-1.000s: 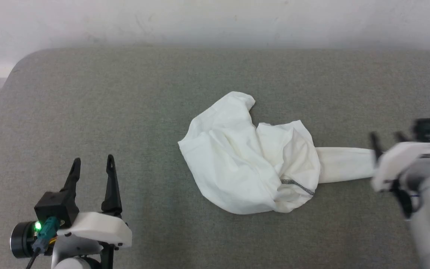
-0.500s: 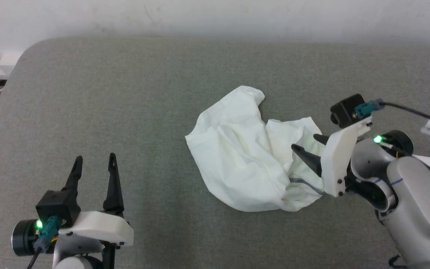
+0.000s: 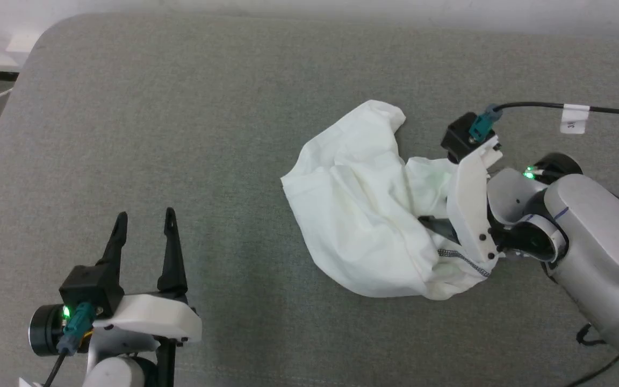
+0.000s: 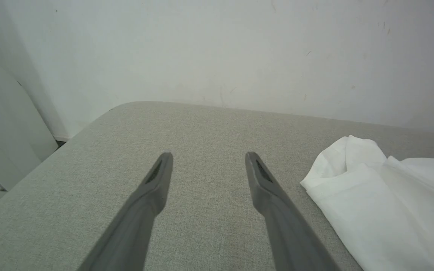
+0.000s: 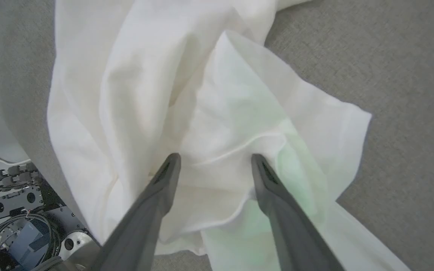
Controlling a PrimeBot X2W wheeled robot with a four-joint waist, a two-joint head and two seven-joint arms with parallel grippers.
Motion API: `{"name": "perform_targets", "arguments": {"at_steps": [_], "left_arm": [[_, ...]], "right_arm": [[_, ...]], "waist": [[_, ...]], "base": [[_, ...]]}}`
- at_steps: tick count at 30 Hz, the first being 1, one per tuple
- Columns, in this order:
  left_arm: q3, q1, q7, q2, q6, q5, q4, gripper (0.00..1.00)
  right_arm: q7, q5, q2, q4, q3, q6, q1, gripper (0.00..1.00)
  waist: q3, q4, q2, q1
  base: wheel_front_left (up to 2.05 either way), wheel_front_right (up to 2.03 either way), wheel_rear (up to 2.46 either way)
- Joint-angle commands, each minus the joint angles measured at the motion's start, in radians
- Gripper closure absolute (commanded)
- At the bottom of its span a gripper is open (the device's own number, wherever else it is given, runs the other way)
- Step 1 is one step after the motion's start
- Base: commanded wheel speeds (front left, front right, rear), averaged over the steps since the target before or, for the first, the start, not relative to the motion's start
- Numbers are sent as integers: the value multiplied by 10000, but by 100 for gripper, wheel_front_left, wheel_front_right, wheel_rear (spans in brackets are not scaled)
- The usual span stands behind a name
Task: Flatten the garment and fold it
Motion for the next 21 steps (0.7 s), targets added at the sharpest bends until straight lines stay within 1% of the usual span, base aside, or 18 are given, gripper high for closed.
{"name": "perform_targets", "arguments": {"at_steps": [1,2,5,13,16,21], "left_arm": [[-23,-173,-123,-43,-66,-49,91,0],[-28,-178,-145,-59,-60,-58,126,0],[-20,-159,-211,-80,-30,-79,211,0],[-104,-99,-203,-90,16,-89,311,0],[-142,-74,-184,-82,25,-89,314,0],[-195,27,-141,-41,37,-97,284,0]], "right_arm": [[226,366,-121,206,268,-17,-150,69],[274,577,-170,288,366,-17,-206,100],[-54,918,-322,438,431,-17,-385,100],[-1281,791,-689,1072,218,-17,-767,100],[-1979,676,-690,1374,-131,-17,-718,100],[-3066,455,-574,2008,-1020,-17,-328,100]], "waist": [[71,94,0,-1],[68,101,0,-1],[12,62,0,-1],[-219,-127,0,-1],[-315,-156,0,-1],[-465,-175,0,-1]], "base": [[0,0,0],[0,0,0],[0,0,0],[0,0,0],[0,0,0],[0,0,0]]}}
